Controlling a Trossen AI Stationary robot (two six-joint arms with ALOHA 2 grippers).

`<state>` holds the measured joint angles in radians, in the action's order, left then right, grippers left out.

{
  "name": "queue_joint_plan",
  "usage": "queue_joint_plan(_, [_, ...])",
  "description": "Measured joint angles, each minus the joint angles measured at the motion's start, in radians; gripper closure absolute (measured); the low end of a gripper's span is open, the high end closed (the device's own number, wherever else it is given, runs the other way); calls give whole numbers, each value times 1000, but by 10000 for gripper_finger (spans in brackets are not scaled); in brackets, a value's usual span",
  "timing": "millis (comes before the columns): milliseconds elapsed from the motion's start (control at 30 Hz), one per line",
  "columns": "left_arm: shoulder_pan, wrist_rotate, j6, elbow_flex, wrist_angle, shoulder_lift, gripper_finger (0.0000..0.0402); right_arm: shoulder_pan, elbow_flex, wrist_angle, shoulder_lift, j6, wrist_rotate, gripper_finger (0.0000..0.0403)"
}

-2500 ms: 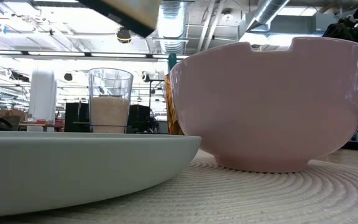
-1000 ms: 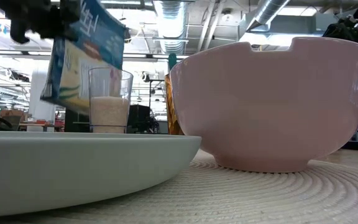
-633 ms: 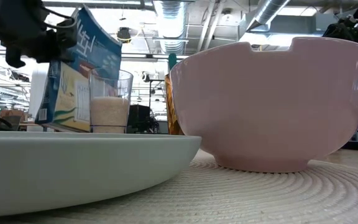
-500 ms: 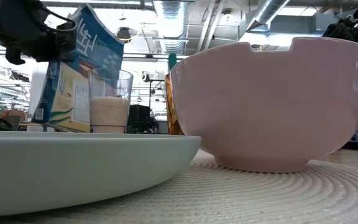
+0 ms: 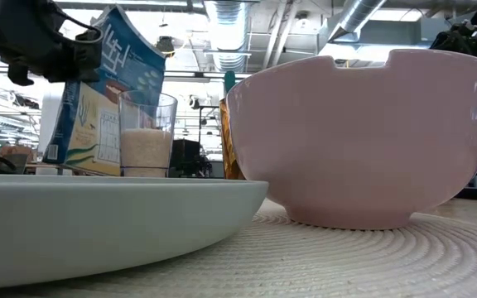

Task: Arrange a breakfast setting
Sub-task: Pour the cereal into the white bowl

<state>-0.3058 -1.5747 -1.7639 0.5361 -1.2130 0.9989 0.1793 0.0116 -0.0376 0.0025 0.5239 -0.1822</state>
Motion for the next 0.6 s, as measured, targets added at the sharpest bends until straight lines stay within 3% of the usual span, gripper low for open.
queue_joint_plan(233, [-1, -27, -83, -97, 99, 0, 401, 0, 0, 0, 0, 0, 0, 225])
queue_joint_plan(600, [0, -9, -99, -101, 137, 0, 399, 0, 0, 0, 0, 0, 0, 225])
